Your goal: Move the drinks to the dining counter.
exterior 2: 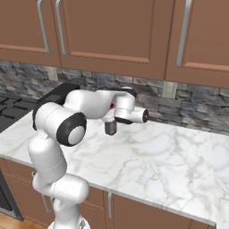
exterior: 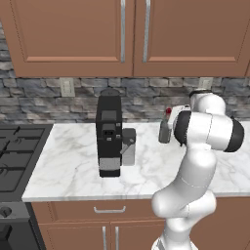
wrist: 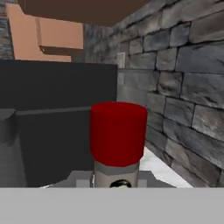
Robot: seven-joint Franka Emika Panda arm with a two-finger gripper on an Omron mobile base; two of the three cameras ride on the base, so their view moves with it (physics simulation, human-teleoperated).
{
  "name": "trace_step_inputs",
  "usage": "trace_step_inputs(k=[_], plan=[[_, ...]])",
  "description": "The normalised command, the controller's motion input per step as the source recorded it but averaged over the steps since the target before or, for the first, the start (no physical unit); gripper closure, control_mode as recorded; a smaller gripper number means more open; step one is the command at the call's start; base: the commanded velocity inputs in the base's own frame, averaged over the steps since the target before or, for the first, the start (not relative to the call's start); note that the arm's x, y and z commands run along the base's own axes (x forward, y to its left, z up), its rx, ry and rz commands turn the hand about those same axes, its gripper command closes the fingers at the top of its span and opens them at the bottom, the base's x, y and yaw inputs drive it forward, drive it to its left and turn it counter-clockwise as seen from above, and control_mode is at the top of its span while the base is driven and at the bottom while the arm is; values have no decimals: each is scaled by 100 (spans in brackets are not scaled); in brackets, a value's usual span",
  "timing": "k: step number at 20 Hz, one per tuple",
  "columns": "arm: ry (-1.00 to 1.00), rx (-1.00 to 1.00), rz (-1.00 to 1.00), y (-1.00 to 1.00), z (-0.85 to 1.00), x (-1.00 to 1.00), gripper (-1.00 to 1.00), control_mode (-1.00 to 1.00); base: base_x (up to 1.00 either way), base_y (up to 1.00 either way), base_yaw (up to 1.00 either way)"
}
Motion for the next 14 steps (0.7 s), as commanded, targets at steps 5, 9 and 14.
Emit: trace_step_inputs(k=[5, 9, 14], plan=[[-34, 0, 5, 0, 70, -74, 100, -100, 0, 0, 0], [-29, 0, 6, 0, 71, -68, 100, -100, 0, 0, 0], [-22, -1, 9, 0, 58, -67, 100, -100, 0, 0, 0]])
